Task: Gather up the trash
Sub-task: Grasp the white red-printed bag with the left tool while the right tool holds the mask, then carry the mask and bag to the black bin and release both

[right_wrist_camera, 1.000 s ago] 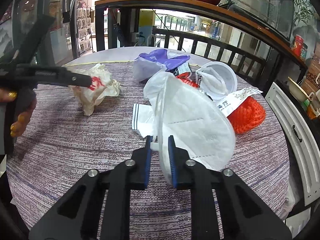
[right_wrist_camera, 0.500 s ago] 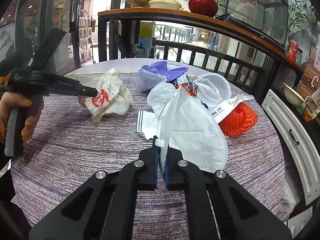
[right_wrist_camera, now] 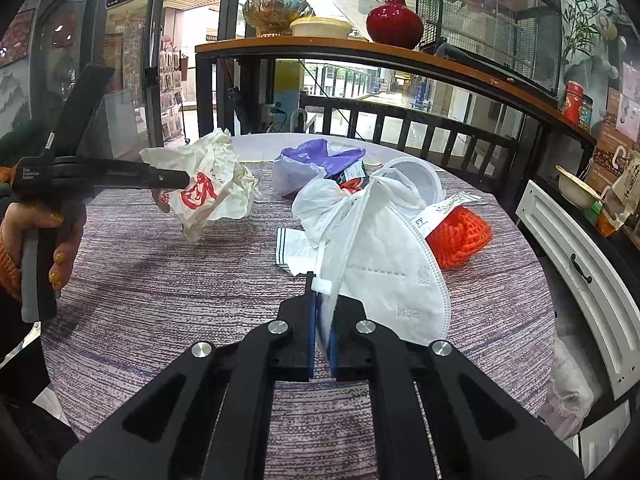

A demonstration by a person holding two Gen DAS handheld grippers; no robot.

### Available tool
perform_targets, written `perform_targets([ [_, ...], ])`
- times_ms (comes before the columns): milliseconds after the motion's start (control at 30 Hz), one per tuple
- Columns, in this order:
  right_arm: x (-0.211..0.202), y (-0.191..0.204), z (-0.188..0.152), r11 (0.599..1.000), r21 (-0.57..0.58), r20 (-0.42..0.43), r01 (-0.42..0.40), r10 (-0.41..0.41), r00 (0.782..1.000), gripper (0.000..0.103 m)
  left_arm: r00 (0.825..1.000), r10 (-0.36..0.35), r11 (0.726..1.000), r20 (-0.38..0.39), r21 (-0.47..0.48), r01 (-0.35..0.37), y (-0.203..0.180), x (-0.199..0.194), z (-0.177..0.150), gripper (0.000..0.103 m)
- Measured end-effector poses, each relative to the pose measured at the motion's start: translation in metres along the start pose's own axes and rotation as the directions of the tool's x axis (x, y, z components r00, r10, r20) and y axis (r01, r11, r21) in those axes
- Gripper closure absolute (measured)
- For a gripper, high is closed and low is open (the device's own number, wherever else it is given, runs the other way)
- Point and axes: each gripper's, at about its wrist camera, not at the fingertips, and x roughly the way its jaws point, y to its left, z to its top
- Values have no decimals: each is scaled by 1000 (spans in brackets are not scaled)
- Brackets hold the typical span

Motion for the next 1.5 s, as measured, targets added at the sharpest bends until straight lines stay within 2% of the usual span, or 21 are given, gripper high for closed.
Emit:
perform_targets([
  [200,-22,-7,-5,1000,29,26,1,-2,1000,98,995,-83,995,50,68,79,-31,-24,2,88],
  [400,-54,-25,-12,997,71,57,40,-44,997,98,979,-196,971,54,146,187,-74,-32,0,88],
  [567,-82,-52,-28,981,140,53,137,-145,988,98,957,-288,938,23,209,278,-116,-25,-6,88],
  [733,-104,-93,-56,936,257,-7,241,-247,969,98,925,-379,886,-36,276,373,-162,-17,-19,88],
  [800,-109,-114,-71,901,337,-49,274,-273,961,98,909,-413,860,-62,303,412,-183,-13,-25,88],
  [867,-110,-140,-90,849,430,-110,307,-288,951,98,890,-445,835,-96,314,451,-202,-9,-32,88],
  [967,-96,-171,-123,759,549,-240,351,-260,935,98,859,-488,798,-154,321,510,-228,-1,-43,88],
  [1033,-85,-185,-147,700,612,-304,368,-221,927,98,845,-501,780,-187,326,534,-241,2,-50,88],
  [1100,-75,-195,-166,648,663,-340,376,-187,922,98,832,-508,763,-224,331,555,-255,6,-60,88],
  [1167,-69,-198,-178,614,679,-373,403,-185,909,96,821,-508,750,-260,337,570,-266,11,-71,88],
  [1200,-65,-200,-183,594,681,-399,428,-188,897,91,818,-506,745,-275,338,575,-271,13,-76,88],
  [1267,-63,-205,-190,561,685,-433,466,-201,878,65,812,-500,737,-302,345,582,-279,18,-86,88],
  [1300,-64,-208,-192,540,689,-447,483,-208,870,39,809,-497,733,-313,347,585,-283,20,-90,88],
  [1333,-71,-211,-195,514,702,-441,492,-229,868,31,805,-493,728,-330,351,589,-287,22,-95,88],
  [1400,-87,-212,-196,488,714,-407,502,-294,865,32,801,-482,719,-356,362,594,-295,25,-103,88],
  [1500,-110,-218,-194,421,708,-414,567,-404,816,31,794,-468,702,-388,382,601,-306,29,-116,88],
])
